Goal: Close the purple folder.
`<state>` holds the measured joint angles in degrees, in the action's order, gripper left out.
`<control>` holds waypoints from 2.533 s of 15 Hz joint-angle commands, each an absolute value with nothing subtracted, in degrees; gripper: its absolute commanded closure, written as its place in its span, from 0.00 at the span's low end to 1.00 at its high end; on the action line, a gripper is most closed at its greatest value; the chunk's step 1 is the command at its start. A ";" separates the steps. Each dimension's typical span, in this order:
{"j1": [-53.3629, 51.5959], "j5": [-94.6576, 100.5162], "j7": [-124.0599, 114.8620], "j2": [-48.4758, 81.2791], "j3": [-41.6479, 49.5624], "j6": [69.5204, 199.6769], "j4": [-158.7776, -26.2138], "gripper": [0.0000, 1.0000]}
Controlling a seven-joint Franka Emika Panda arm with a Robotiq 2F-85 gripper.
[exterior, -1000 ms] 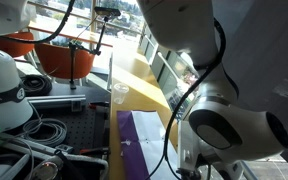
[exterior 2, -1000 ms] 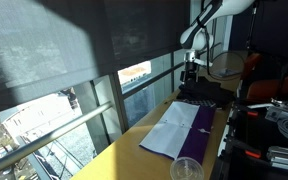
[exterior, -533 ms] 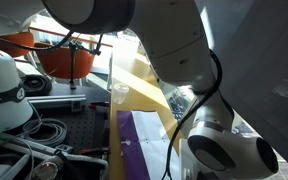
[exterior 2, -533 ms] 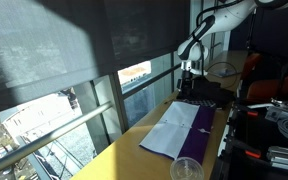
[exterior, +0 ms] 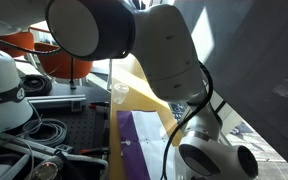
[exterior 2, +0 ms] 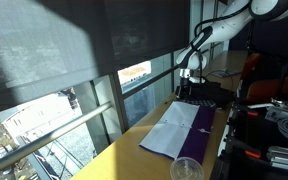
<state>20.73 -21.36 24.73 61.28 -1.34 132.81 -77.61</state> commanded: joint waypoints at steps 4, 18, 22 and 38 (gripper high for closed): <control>23.69 -20.10 26.75 64.19 -4.49 133.54 -73.86 0.00; 26.19 -21.00 26.69 66.48 -7.07 132.38 -71.98 0.00; 26.14 -21.24 26.55 67.14 -8.10 132.13 -71.16 0.28; 25.32 -20.63 25.78 65.55 -8.66 130.62 -69.69 1.00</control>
